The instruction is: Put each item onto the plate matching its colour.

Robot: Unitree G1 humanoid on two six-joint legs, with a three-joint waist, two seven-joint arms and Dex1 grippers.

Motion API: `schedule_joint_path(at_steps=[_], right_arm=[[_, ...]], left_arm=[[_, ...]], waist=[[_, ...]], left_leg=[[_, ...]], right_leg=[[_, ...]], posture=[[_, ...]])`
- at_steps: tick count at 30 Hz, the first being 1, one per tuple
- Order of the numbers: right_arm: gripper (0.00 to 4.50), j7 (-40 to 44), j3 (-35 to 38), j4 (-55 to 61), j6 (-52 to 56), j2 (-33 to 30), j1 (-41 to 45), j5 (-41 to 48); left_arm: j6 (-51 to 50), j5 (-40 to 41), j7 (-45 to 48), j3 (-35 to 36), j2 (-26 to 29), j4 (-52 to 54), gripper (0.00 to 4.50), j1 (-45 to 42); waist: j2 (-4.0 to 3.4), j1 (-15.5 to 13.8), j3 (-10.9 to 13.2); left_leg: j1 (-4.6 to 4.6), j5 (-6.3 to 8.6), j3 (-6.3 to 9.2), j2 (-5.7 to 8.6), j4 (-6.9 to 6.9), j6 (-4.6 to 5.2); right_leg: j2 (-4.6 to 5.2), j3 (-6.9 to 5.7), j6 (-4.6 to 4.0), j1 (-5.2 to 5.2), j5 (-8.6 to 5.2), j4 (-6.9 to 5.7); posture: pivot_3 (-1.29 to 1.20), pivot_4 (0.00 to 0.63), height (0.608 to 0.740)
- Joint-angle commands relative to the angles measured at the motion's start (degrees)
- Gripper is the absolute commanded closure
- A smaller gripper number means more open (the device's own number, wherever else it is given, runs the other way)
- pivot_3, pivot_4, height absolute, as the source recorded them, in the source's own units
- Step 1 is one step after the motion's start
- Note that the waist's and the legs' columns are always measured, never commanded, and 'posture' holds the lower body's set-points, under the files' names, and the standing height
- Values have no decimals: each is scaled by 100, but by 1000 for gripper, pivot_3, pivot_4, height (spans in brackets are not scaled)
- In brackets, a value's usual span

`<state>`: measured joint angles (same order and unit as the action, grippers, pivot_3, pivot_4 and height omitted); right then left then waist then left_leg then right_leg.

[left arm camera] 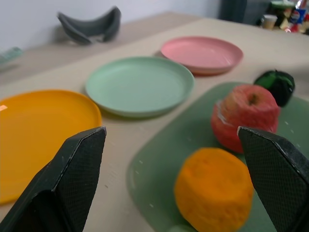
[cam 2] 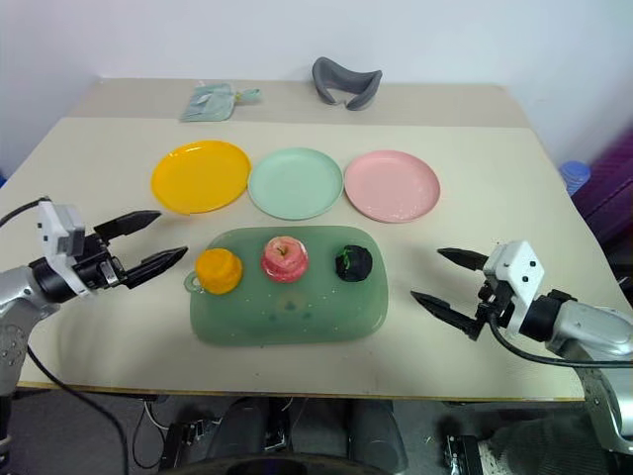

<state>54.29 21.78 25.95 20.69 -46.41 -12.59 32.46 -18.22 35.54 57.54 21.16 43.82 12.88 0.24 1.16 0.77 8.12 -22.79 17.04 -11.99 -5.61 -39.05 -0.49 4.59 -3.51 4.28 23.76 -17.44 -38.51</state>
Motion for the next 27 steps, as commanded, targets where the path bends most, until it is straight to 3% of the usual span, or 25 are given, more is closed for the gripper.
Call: schedule_joint_path(at_steps=[1,12,17,27], right_arm=[[87,-99,103,330,115,-31,79,154],[87,-267,-289,129,129,80,817,125],[87,40,-497,-86,116,13,1231,182],[87,833,-1961,-923,-114,263,3023,-222]], left_arm=[[18,11,124,112,138,176,0,115],[103,-94,298,62,183,279,0,286],[-5,-245,337,-151,244,426,0,441],[-451,-350,-70,-476,279,800,0,180]], waist=[[0,-1,0],[-1,1,1],[-1,-5,1],[-8,4,5]], left_leg=[[1,0,0,0,1,0],[26,9,2,0,9,12],[26,9,2,-1,11,12],[27,10,-1,-1,9,15]], right_leg=[[0,0,0,-1,0,1],[2,-4,-1,-34,0,28],[2,-4,-2,-34,0,30],[4,-4,-2,-34,1,31]], posture=[[0,150,740],[0,150,740],[0,150,740],[0,150,740]])
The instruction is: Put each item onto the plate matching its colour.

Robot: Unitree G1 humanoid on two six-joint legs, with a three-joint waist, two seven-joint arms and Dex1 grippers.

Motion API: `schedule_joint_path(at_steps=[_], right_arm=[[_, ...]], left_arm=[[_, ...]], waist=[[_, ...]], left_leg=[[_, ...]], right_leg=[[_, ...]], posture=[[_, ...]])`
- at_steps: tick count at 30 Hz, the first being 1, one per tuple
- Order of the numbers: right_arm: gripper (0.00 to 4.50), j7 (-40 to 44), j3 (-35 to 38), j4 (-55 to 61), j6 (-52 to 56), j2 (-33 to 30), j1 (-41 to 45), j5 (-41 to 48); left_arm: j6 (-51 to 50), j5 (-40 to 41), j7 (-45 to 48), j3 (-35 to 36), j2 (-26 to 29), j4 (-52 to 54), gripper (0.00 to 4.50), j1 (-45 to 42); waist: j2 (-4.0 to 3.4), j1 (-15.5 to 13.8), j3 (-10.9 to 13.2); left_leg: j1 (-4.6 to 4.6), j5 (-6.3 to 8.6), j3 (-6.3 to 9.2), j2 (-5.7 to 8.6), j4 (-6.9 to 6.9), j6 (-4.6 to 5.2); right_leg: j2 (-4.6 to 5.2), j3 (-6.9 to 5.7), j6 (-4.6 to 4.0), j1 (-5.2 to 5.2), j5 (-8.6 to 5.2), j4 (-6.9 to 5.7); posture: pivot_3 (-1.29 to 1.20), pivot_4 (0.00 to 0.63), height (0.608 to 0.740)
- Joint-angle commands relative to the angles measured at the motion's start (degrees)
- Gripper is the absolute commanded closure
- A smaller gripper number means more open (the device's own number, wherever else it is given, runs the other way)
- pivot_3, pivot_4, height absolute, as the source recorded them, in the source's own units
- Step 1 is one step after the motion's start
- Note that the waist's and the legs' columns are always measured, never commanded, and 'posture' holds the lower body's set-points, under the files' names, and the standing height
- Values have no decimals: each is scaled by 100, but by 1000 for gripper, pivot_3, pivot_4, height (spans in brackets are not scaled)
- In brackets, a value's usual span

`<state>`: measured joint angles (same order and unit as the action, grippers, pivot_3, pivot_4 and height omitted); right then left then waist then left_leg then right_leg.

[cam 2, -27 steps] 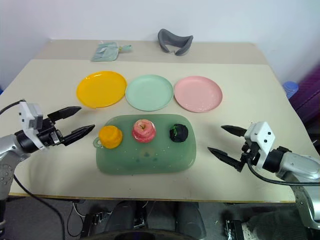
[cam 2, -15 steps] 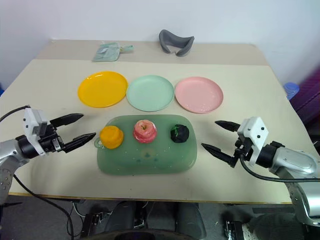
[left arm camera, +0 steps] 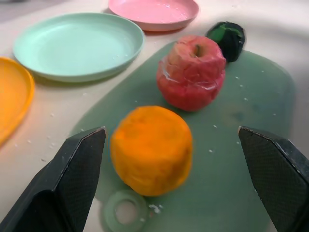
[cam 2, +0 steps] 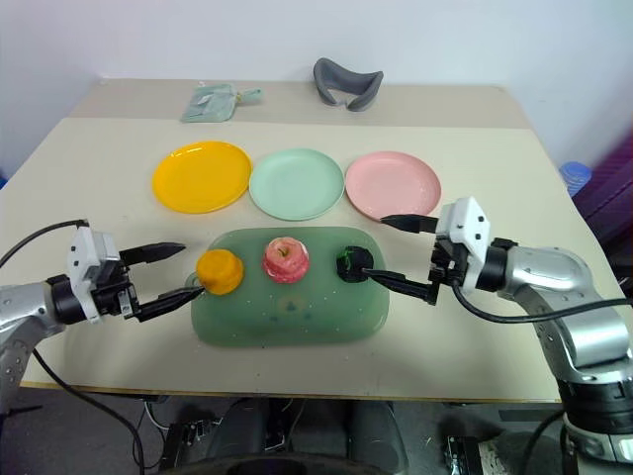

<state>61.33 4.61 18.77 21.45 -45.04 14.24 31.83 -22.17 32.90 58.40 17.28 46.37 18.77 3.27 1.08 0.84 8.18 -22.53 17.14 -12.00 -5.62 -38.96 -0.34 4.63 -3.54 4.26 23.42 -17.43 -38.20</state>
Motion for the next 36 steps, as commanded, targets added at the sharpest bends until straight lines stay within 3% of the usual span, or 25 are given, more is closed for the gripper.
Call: schedule_joint_path(at_steps=[1,9,16,19,21,22,27,29,36], right_arm=[[87,180,-352,-305,-236,181,485,-212],[87,485,-928,-989,-556,510,1212,-633],[87,555,-992,-1165,-710,804,1506,-686],[0,507,-978,-1170,-697,920,1575,-706],[0,471,-993,-1173,-718,982,1591,-752],[0,456,-1003,-1174,-722,1004,1599,-772],[0,334,-923,-1065,-653,1085,1665,-746],[0,246,-893,-1103,-659,1144,1755,-738],[0,-92,-866,-1510,-955,1449,2159,-942]], left_arm=[[-71,-108,-196,-154,11,211,0,-159],[-18,-607,-598,-747,-152,95,0,-401],[-183,-818,-826,-1045,-306,-9,0,-614],[-128,-956,-889,-1183,-380,-86,885,-723],[-14,-1161,-1061,-1256,-458,-147,1848,-806],[34,-1290,-1161,-1297,-488,-189,2077,-846],[-384,-1244,-1336,-1229,-468,-169,2077,-967],[-664,-879,-1570,-889,-673,-430,2077,-1265],[-743,-1269,-3524,-338,-1584,-1593,2077,-2878]], waist=[[-1,-11,0],[-6,-9,4],[-6,-12,4],[-8,-6,5],[-8,-12,5],[-8,-12,5],[-8,-8,5],[-9,-8,6],[-2,-33,9]], left_leg=[[0,0,-1,0,-1,0],[-1,0,-6,0,0,1],[-2,0,-9,-1,0,0],[-2,0,-9,-1,-1,0],[-2,0,-9,-1,-1,0],[-2,0,-9,-1,-1,0],[-2,0,-10,-1,-1,0],[-1,0,-9,-1,-1,0],[-6,-1,-8,1,-8,1]], right_leg=[[0,0,0,0,0,0],[-1,-1,0,3,0,0],[-1,-1,1,5,1,-1],[0,-1,1,4,1,-1],[-1,-1,1,4,1,-1],[-1,-2,1,4,1,-1],[0,-1,2,4,1,-1],[-1,-2,2,3,1,-3],[-1,-6,3,1,2,-4]], posture=[[0,150,740],[0,150,740],[0,150,740],[0,150,740],[0,150,740],[0,150,740],[0,150,740],[0,150,740],[0,150,740]])
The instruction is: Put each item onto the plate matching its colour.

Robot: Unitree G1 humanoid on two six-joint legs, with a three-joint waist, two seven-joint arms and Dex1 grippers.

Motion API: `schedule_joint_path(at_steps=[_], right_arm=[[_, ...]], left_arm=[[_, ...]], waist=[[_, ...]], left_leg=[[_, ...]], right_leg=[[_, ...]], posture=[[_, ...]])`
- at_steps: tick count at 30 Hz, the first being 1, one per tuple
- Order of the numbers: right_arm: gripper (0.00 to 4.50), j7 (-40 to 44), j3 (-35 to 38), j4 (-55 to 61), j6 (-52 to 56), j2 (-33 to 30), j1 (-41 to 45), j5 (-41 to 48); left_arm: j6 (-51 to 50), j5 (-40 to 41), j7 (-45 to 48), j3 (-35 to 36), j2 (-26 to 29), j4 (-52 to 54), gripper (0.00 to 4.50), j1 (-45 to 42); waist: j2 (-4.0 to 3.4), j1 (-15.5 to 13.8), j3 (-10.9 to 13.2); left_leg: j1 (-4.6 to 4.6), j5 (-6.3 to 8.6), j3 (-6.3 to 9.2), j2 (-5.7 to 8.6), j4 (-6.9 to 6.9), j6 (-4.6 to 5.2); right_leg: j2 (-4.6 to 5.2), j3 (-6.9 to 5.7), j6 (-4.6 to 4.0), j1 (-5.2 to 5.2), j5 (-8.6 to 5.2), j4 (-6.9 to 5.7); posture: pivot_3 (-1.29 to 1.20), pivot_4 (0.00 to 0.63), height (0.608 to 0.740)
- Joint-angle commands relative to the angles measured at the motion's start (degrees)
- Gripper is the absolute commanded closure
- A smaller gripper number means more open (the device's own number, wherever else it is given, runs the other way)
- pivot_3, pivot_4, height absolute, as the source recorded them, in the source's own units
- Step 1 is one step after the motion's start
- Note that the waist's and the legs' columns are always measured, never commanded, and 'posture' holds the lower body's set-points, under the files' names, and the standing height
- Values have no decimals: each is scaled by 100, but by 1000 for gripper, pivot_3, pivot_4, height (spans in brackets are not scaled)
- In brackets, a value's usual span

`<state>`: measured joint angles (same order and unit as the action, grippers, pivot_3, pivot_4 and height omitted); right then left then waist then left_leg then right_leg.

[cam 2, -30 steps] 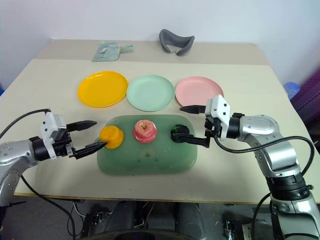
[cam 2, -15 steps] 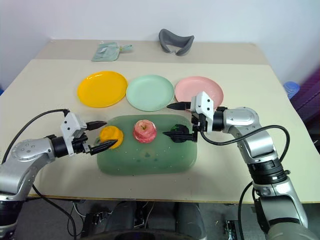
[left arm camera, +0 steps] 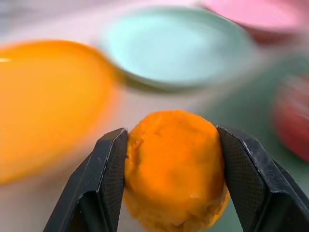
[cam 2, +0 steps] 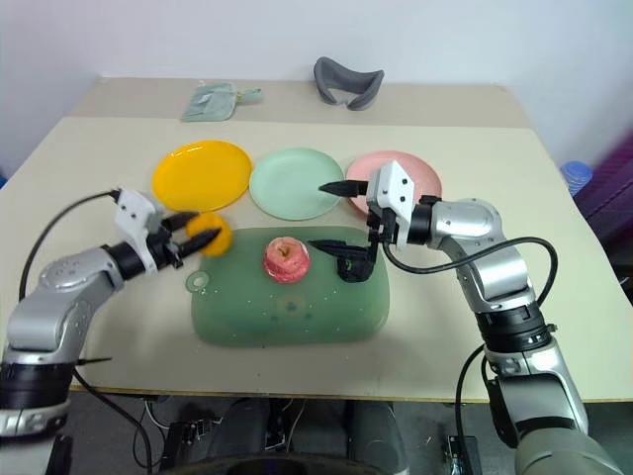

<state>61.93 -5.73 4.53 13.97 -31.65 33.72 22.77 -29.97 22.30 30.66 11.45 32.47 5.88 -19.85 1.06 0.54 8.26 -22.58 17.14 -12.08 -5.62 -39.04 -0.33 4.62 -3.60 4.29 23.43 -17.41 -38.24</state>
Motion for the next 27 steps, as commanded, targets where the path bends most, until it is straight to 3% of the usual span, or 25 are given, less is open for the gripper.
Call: schedule_joint_path(at_steps=[1,7,10,17,22,26,27], right_arm=[[0,-199,175,-170,-264,157,268,-66],[0,-1017,124,-1199,-792,588,775,-738],[0,-1569,234,-1569,-717,935,1019,-831],[0,-1764,136,-1472,-627,1160,966,-861],[0,-1763,107,-1238,-489,1153,810,-846],[0,-1766,117,-1128,-410,1138,754,-851],[0,-1765,108,-1067,-354,1125,732,-849]], left_arm=[[103,-351,-971,217,-283,-582,2077,-814],[1178,-1262,-2504,98,-972,-3076,2077,-2442],[1721,-1430,-2830,102,-1208,-4083,2077,-2945],[2347,-1557,-2882,86,-1283,-5061,2077,-3318],[2519,-1344,-2673,215,-1382,-5348,2077,-3413],[2602,-1328,-2580,207,-1419,-5322,267,-3410],[2596,-1261,-2523,241,-1447,-5230,49,-3372]], waist=[[1,3,0],[3,22,1],[5,27,2],[4,68,3],[4,47,3],[4,55,3],[4,59,3]], left_leg=[[0,0,-1,1,-1,0],[0,-2,-15,2,-1,-2],[-3,-2,-18,2,1,-2],[-82,-6,-22,2,-5,-6],[-84,-6,-22,3,-8,-6],[-84,-6,-22,3,-9,-6],[-84,-6,-21,3,-9,-6]], right_leg=[[1,0,1,-1,0,0],[-3,-3,2,0,1,-1],[-2,-3,2,3,1,1],[-3,-3,4,93,0,-16],[-2,-4,4,94,1,-17],[-2,-4,4,94,1,-17],[-3,-4,4,94,1,-18]], posture=[[0,150,740],[0,150,740],[0,150,740],[0,150,740],[0,150,740],[0,150,740],[0,150,740]])
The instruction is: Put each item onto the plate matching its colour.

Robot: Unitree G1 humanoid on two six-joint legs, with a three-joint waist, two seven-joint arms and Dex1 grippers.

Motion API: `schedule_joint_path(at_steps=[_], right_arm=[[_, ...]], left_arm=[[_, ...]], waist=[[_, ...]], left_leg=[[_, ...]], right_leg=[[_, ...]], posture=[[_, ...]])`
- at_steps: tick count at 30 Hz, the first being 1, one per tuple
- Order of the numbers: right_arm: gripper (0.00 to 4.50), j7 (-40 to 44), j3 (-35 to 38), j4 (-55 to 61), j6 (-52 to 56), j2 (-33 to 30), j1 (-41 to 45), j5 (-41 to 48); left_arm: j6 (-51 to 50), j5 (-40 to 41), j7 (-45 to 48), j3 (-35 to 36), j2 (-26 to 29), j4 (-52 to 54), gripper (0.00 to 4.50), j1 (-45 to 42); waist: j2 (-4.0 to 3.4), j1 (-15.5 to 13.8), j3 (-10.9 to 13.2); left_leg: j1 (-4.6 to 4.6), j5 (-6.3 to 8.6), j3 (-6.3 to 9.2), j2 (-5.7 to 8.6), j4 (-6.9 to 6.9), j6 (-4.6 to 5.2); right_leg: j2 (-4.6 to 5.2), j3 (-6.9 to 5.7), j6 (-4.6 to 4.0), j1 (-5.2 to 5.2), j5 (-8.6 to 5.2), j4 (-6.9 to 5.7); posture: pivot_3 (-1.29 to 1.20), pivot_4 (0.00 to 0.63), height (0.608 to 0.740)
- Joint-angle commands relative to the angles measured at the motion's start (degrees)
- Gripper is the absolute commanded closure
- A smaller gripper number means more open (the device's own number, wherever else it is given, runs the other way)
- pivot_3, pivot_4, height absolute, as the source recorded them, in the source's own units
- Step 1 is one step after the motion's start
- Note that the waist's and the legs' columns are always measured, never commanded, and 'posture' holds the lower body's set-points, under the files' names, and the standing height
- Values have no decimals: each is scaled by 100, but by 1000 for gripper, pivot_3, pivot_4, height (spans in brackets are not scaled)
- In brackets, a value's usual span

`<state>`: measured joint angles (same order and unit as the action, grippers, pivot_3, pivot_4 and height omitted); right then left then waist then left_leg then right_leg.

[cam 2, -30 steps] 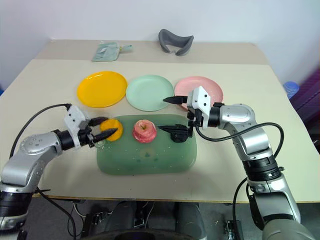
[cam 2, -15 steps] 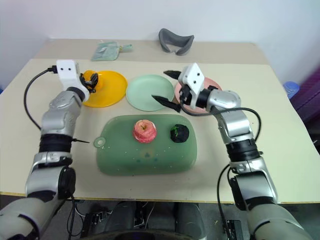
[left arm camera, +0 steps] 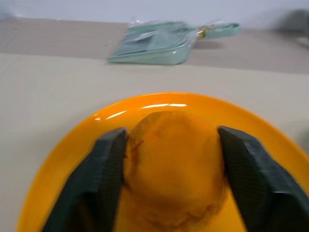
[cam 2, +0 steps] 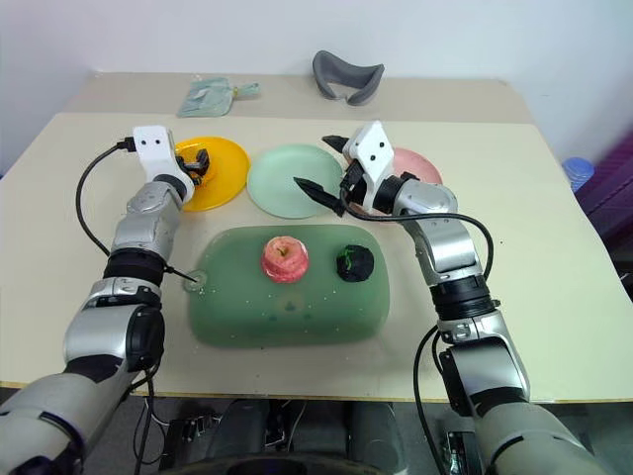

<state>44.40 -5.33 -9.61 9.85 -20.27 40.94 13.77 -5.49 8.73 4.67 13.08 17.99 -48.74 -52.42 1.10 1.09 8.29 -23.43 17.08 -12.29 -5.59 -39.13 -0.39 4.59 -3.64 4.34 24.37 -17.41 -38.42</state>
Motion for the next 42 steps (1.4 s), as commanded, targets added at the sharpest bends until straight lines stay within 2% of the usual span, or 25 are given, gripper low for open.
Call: schedule_joint_path(at_steps=[1,6,9,11,15,21,27,36,38,41,42], right_arm=[[0,-10,61,391,101,-22,-6,51],[0,219,-90,1032,1190,-245,-192,278],[0,423,-338,1512,2168,-440,-334,486],[0,452,-479,1614,2563,-450,-332,532],[0,568,-691,1754,3091,-439,-330,662],[0,631,-908,1522,3182,-298,-344,617],[0,930,-1191,1496,3323,-209,-383,723],[0,1012,-1392,1434,3295,-65,-478,738],[518,999,-1395,1410,3261,-67,-494,712],[1535,971,-1369,1402,3234,-86,-498,693],[1704,962,-1340,1405,3227,-99,-492,699]], left_arm=[[138,149,120,104,-19,299,49,-87],[-22,462,637,92,-29,1330,49,415],[104,680,1424,-45,126,2467,49,1177],[-145,1010,2250,-121,366,3028,49,1643],[-844,2177,3858,-9,880,4307,49,2464],[-1540,2877,5196,139,1925,5360,49,3489],[-1685,3017,5626,433,2534,5494,49,3939],[-1715,2984,5561,435,2561,5771,49,4128],[-1758,3011,5524,443,2536,5842,0,4155],[-1795,3041,5479,463,2499,5901,0,4206],[-1794,3047,5453,473,2478,5910,0,4226]], waist=[[0,6,0],[0,12,0],[-1,48,0],[-1,64,0],[-1,137,0],[-2,134,-1],[-3,121,0],[-3,129,0],[-3,127,0],[-3,123,0],[-3,124,0]], left_leg=[[0,0,0,0,0,0],[0,0,1,0,2,0],[2,0,1,-1,3,-1],[2,-3,3,-3,2,-5],[1,-3,4,-4,0,-6],[2,-4,5,-3,-1,-7],[2,-3,6,-3,0,-7],[2,-3,6,-3,0,-7],[1,-3,6,-3,1,-7],[2,-3,6,-4,1,-7],[2,-3,6,-3,1,-7]], right_leg=[[0,0,0,0,0,0],[0,0,0,0,0,0],[0,2,0,1,0,-3],[-2,0,-1,1,0,-7],[-1,1,-2,4,-1,-14],[2,2,-2,3,-1,-16],[1,1,-3,4,-2,-15],[1,2,-4,5,-2,-15],[1,2,-4,5,-2,-15],[2,2,-4,5,-2,-15],[2,2,-4,5,-2,-15]], posture=[[0,150,740],[0,150,740],[0,150,740],[0,150,740],[0,150,740],[0,150,740],[0,150,740],[0,150,740],[0,150,740],[0,150,740],[0,150,740]])
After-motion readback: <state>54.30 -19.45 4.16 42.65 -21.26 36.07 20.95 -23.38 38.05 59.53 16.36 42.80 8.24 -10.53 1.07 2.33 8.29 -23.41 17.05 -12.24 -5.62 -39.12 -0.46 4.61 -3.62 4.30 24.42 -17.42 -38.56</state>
